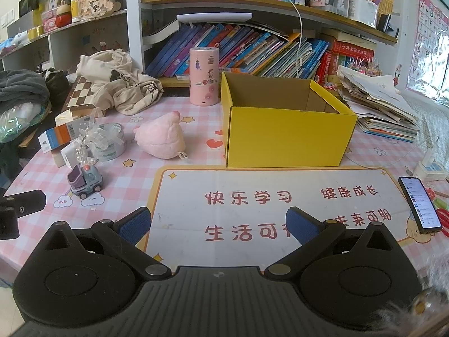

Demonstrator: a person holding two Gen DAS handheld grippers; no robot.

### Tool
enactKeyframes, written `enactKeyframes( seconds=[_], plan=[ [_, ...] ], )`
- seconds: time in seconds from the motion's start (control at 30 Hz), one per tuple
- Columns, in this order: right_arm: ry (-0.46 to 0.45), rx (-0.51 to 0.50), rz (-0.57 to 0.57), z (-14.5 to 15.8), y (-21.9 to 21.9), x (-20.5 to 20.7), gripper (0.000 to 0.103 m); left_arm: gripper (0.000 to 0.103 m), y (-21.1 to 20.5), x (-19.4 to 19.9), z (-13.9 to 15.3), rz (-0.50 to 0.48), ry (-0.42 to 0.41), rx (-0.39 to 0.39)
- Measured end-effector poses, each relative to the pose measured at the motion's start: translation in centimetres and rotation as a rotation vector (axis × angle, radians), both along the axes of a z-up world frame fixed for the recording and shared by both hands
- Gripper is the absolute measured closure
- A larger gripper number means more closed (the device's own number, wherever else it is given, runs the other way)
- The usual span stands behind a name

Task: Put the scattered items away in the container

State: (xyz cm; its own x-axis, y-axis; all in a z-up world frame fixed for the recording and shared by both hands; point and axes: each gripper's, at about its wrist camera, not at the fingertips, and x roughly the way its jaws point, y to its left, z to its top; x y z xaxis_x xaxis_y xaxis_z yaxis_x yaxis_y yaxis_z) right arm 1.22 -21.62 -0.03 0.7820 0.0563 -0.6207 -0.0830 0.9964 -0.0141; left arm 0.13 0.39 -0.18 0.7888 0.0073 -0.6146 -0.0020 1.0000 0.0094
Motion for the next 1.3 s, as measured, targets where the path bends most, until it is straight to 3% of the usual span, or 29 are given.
enactKeyframes(
  seconds=[1.3],
  plan=[
    [-0.004, -0.003, 0.030, -0.2, 1.3, 1.0, 0.000, 0.000, 0.9, 0.7, -0.2, -0.012, -0.009, -0.024]
  ],
)
